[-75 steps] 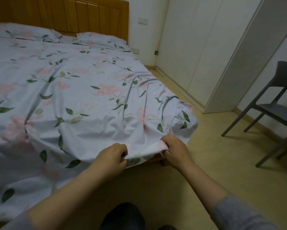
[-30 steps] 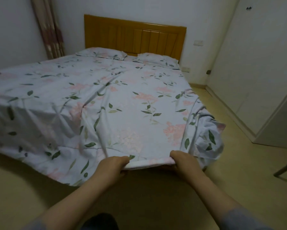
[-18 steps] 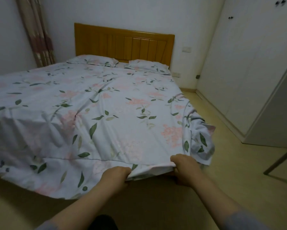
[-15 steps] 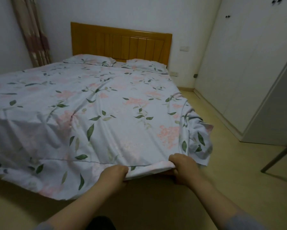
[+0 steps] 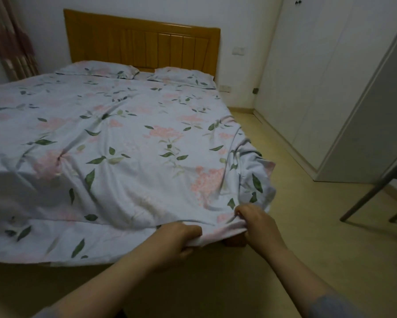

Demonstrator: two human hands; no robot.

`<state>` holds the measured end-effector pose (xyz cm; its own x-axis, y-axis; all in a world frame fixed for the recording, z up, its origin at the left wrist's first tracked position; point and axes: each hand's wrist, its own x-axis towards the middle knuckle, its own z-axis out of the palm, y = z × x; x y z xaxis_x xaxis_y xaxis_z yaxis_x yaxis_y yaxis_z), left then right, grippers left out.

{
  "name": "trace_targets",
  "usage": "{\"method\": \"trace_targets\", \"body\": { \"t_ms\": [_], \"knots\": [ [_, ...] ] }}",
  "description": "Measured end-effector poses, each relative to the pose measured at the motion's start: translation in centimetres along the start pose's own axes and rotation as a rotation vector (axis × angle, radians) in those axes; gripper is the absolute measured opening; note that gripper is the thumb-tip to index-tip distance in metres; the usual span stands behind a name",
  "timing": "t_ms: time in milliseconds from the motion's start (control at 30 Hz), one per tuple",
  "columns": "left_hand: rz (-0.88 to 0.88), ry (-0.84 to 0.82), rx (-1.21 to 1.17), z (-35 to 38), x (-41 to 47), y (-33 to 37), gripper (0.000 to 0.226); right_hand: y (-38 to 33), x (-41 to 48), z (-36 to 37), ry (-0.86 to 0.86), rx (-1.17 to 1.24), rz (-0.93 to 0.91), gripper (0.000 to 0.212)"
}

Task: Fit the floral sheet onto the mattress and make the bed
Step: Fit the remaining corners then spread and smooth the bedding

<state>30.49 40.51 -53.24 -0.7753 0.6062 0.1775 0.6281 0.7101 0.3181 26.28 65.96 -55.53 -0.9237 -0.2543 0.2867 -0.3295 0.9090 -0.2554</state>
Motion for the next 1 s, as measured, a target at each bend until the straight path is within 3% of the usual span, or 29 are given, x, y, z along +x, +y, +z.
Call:
{"method": "trace_targets", "body": {
  "t_ms": [133,267,433,667,767,867,1000],
  "knots": [
    [-0.106,-0.169,0.097,2.0,-0.2,-1.2,0.014,4.0,-0.8,0.4,0.007,-0.005,0.234,0.027],
    [-0.261,-0.178,0.126,3.2,1.5,-1.0,0.014,6.0,-2.8,0.2,-0.079,0.013,0.192,0.034],
    [-0.251,-0.236,0.1,4.4,4.4,1.4,0.021,8.8,-7.7,-0.1,-0.175,-0.133,0.24,0.023],
    [-0.244,-0.402,0.177,6.8,5.2,4.0,0.012,8.9,-9.8,-0.5,-0.253,0.003,0.371,0.023],
    [-0.276,-0.489,0.177,7.1,4.9,4.4,0.026,8.9,-10.5,-1.2,-0.425,0.149,0.395,0.043],
    [-0.298,-0.422,0.12,6.7,5.2,4.2,0.04,9.1,-10.8,-1.8,-0.481,0.281,0.498,0.079],
    [-0.235,-0.243,0.1,6.1,7.3,4.7,0.028,9.9,-9.2,-2.0,-0.272,0.277,0.508,0.054]
  ]
}}
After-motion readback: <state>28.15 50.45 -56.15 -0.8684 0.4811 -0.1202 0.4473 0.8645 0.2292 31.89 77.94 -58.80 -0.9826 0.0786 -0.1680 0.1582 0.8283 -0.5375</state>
